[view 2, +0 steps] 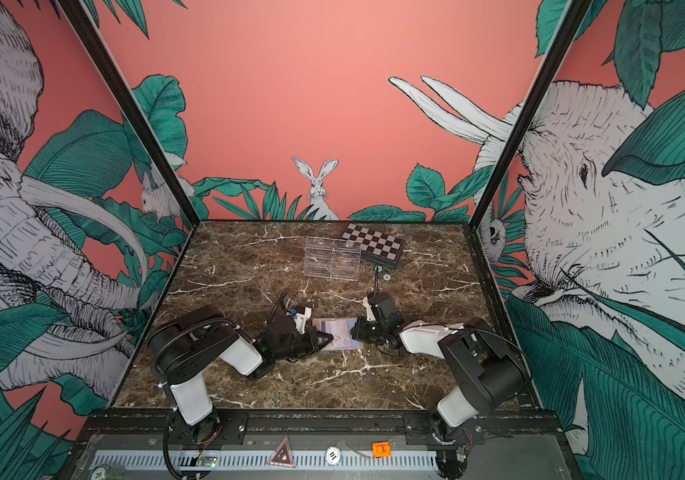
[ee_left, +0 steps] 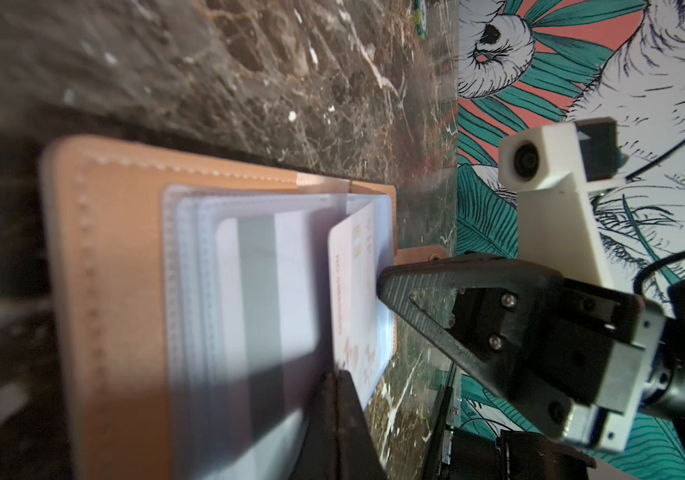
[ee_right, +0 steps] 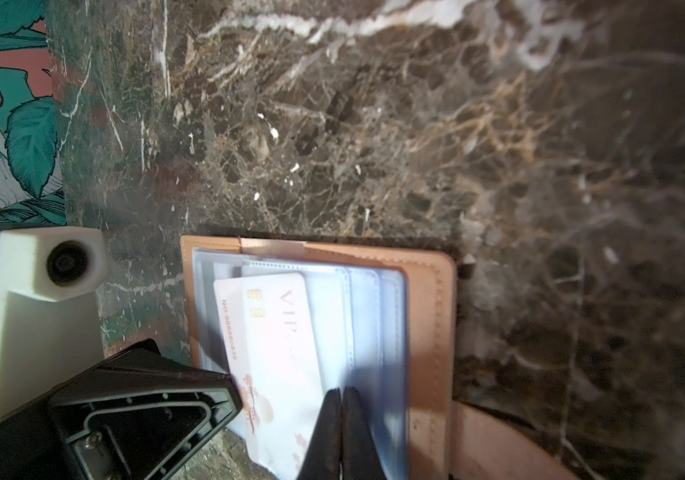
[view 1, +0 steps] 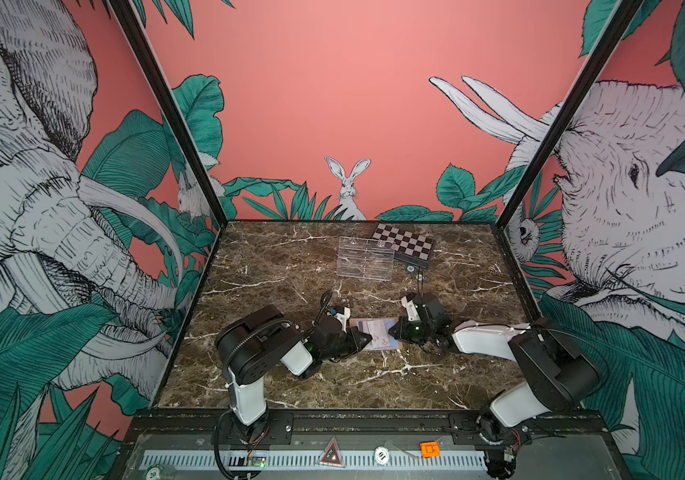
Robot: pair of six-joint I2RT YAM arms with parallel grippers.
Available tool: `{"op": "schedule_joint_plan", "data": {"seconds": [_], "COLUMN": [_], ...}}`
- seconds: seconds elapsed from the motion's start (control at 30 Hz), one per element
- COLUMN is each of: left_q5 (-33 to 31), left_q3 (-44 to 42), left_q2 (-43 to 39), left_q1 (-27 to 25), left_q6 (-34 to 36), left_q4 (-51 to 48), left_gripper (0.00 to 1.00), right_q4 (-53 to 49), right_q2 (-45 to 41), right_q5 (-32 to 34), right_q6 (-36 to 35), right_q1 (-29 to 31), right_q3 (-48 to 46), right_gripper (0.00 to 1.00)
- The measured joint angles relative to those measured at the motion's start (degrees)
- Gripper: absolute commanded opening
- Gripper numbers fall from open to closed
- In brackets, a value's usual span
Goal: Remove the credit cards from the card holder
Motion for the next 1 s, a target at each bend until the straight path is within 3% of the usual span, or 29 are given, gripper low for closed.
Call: {"op": "schedule_joint_plan", "data": {"seconds": [0.1,0.23,0.33,0.73,1.0], "left_q5": [-0.17,-0.46,-0.24,0.26,0.72], "left_q3": [-0.31,-0.5,-0.2,0.79,1.97], "left_q2": [-0.35,-0.42,-0.76,0.68,2.89], "left_q1": [0.0,0.0,0.0,0.0,0.0], "left_q6": [0.04,0.2,0.33,0.2,0.15], "left_q4": [-0.13,0.13,0.57,1.4,2.47], "left_gripper": [0.0,0.24,0.29,0.24,0.16], "right_q4": [-0.09,-0.09,-0.09,-0.09,-0.09], "right_q2": [0.0,0.0,0.0,0.0,0.0], "right_q5": [0.0,0.0,0.0,0.02,0.02], "right_q6": [-0.17,-0.22,-0.22,-0.22,-0.22], "right_q1": [0.0,0.0,0.0,0.11,0.2], "right_q3": [0.04,0.04,0.04,0.04,0.04], "right_gripper": [0.0,0.0,0.0,0.0,0.0]}}
